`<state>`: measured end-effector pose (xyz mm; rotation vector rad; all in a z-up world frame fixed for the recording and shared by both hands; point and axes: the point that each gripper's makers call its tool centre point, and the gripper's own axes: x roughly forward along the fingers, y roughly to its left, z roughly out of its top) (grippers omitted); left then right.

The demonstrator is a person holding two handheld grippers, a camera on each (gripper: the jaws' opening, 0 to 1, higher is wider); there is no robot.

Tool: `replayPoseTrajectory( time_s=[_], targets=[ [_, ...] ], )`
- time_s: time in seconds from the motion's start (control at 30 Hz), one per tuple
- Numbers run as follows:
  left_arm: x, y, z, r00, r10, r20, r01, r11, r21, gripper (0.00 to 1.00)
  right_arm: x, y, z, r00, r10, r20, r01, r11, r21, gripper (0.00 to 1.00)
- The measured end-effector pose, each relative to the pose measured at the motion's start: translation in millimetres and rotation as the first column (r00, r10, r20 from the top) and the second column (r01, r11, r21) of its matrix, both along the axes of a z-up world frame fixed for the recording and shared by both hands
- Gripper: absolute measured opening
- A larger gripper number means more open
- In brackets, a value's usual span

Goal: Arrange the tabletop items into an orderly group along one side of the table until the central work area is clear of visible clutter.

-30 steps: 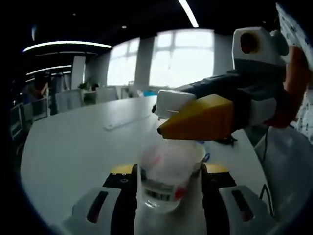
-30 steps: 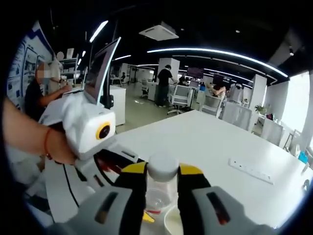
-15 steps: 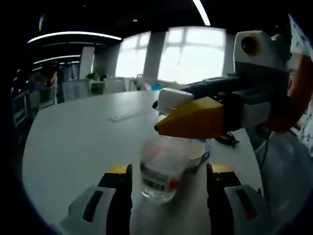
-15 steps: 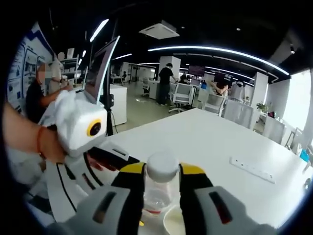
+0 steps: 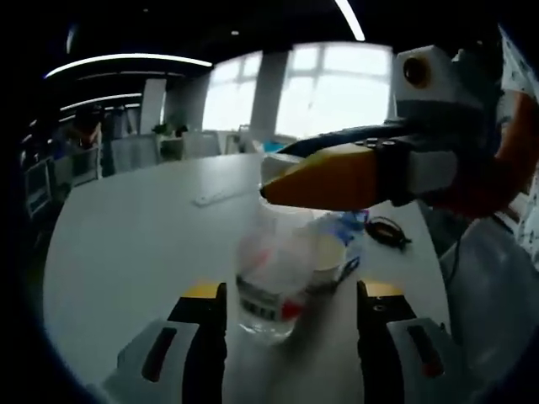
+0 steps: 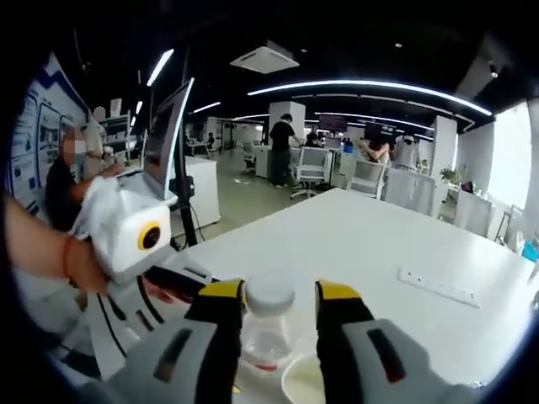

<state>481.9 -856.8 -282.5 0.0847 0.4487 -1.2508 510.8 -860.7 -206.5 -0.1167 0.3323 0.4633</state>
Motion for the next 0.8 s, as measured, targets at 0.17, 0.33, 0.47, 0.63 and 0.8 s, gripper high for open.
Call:
replayPoseTrajectory(
  time_s=[0.17, 0.33, 0.47, 0.63, 0.8],
  targets=[
    [-2.6, 3.8, 0.3, 1.0, 0.015, -0.004, -0.015, 1.0, 0.015, 0.62, -3.9, -0.9, -0.3, 1.0, 0.022, -0.01, -0.022, 1.0, 0.011, 0.44],
    [-7.7, 7.4, 3.4, 1.0, 0.027, -0.005, -0.027, 0.999, 0.024, 0.64, -9.7, -7.3, -1.6, 0.999, 0.034, -0.017, -0.034, 0.999, 0.011, 0.48],
    [-10.6, 8.2, 5.6, 0.999, 0.038, -0.007, -0.037, 0.999, 0.032, 0.65, -16.3, -10.5, -2.6, 0.998, 0.054, -0.019, -0.054, 0.999, 0.001, 0.51],
    [-15.3, 9.4, 10.3, 0.999, 0.052, -0.002, -0.052, 0.998, 0.042, 0.66, -23.9, -16.8, -2.1, 0.998, 0.066, -0.016, -0.066, 0.998, -0.003, 0.56],
    [-19.3, 10.7, 15.4, 0.998, 0.067, 0.01, -0.068, 0.996, 0.05, 0.67, -33.3, -23.4, -0.5, 0.997, 0.08, -0.01, -0.08, 0.997, -0.002, 0.61]
  ],
)
